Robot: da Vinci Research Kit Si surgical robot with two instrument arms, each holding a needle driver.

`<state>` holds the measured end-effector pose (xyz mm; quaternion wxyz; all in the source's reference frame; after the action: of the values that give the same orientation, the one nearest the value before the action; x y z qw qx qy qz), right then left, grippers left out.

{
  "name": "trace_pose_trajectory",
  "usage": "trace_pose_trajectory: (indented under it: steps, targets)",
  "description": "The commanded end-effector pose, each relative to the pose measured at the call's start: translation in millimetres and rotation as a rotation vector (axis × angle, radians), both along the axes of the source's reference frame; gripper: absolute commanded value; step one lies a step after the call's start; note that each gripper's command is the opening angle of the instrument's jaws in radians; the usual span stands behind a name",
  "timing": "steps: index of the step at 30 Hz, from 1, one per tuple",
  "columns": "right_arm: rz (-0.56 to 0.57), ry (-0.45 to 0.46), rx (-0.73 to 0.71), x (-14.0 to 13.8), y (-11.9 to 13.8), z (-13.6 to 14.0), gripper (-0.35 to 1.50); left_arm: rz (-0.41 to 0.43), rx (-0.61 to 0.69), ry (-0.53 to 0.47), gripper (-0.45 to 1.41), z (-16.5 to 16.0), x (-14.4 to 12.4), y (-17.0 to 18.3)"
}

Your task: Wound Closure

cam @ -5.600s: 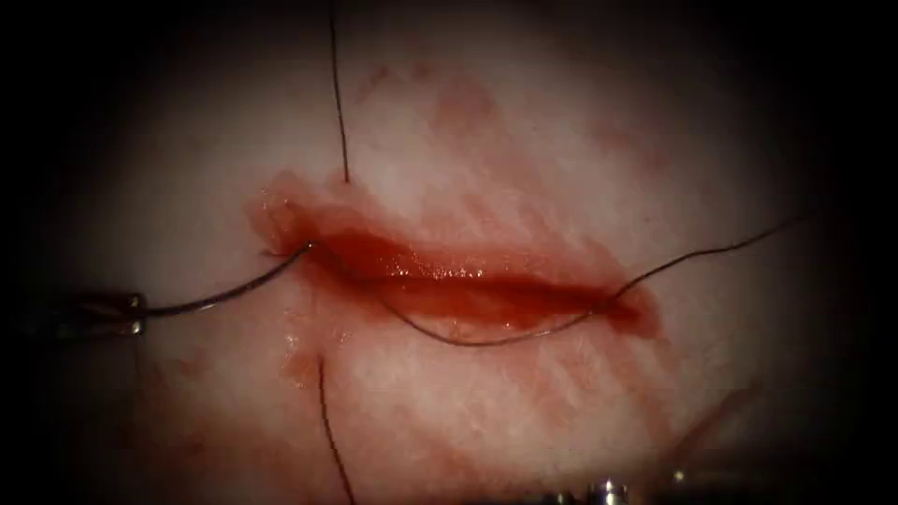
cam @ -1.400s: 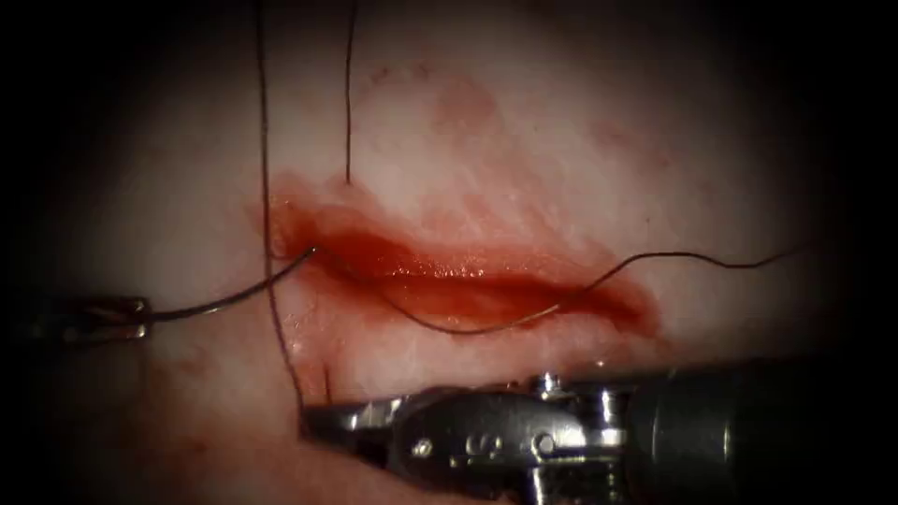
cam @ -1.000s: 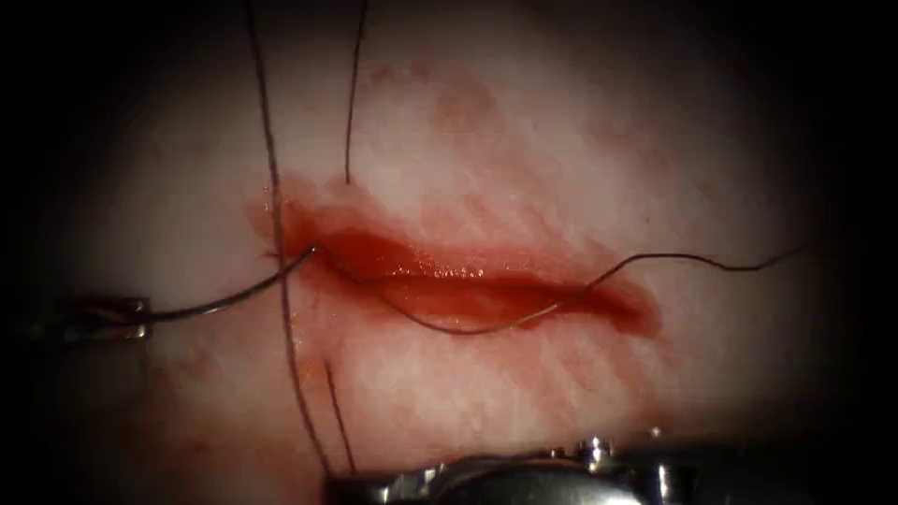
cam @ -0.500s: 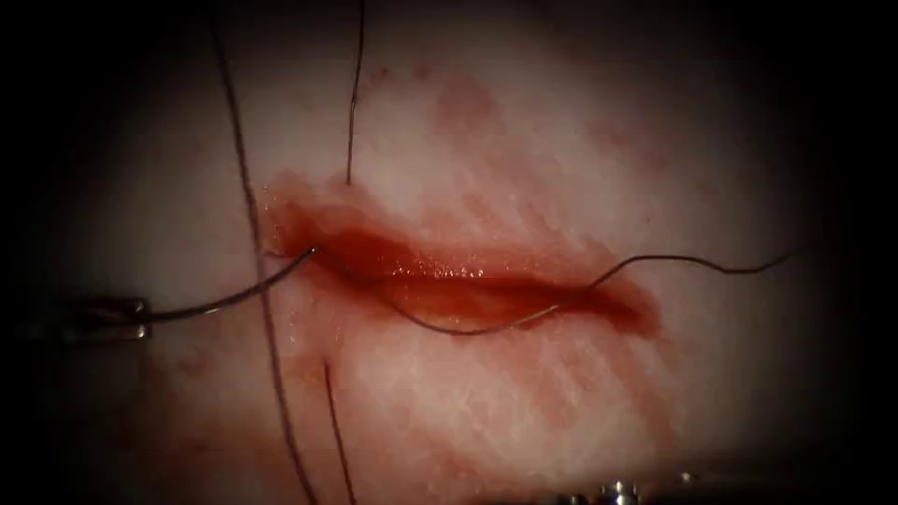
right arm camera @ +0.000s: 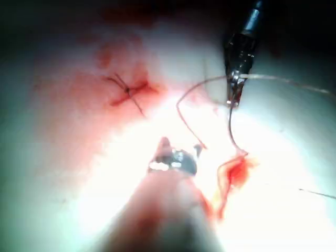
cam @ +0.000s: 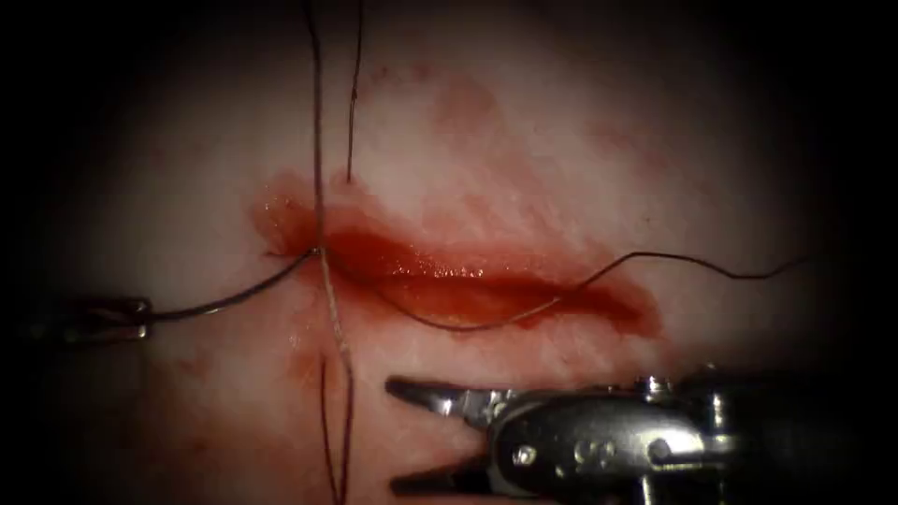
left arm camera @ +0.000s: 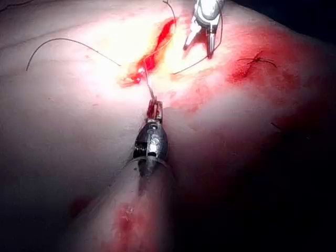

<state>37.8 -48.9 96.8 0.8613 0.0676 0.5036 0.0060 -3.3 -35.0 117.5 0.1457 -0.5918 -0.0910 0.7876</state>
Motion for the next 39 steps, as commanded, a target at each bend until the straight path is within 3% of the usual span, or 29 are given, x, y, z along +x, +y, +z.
trace_pose_trajectory:
  steps: [1, 10, 11, 12, 13, 14, 15, 23, 30, 39]
  targets:
    - [0.004, -0.005, -0.006, 1.9, -0.1, 1.2, 1.13, 0.001, 0.002, -0.001, -0.45, 0.6, -0.5, -0.6]
    - [0.027, -0.034, -0.021, 6.3, -0.4, 4.0, 1.08, 0.005, 0.002, 0.000, -0.45, 0.6, -0.6, -0.6]
    - [0.027, -0.036, -0.025, 6.4, -0.7, 4.3, 0.86, 0.005, 0.002, 0.000, -0.45, 0.6, -0.6, -0.6]
    - [0.027, -0.036, -0.026, 6.4, -0.8, 4.4, 0.51, 0.005, 0.002, 0.000, -0.45, 0.6, -0.6, -0.6]
    - [0.025, -0.035, -0.026, 6.2, -0.9, 4.3, -0.06, 0.005, 0.002, 0.000, -0.45, 0.6, -0.6, -0.6]
    - [0.025, -0.035, -0.026, 6.2, -0.9, 4.3, -0.06, 0.005, 0.002, 0.000, -0.45, 0.6, -0.6, -0.6]
    - [0.024, -0.034, -0.026, 6.0, -1.0, 4.3, -0.35, 0.005, 0.002, 0.000, -0.45, 0.6, -0.6, -0.6]
    - [-0.016, -0.010, -0.006, 3.9, -1.6, 1.1, -0.35, 0.006, 0.002, -0.001, -0.45, 0.5, -0.5, -0.7]
    - [-0.089, 0.037, 0.027, 1.6, -4.6, -3.7, -0.35, 0.006, 0.002, -0.001, -0.45, 0.6, -0.4, -0.6]
    - [-0.189, 0.090, 0.089, 1.3, -5.5, -7.0, -0.35, 0.006, 0.002, -0.001, -0.45, 0.6, -0.4, -0.6]
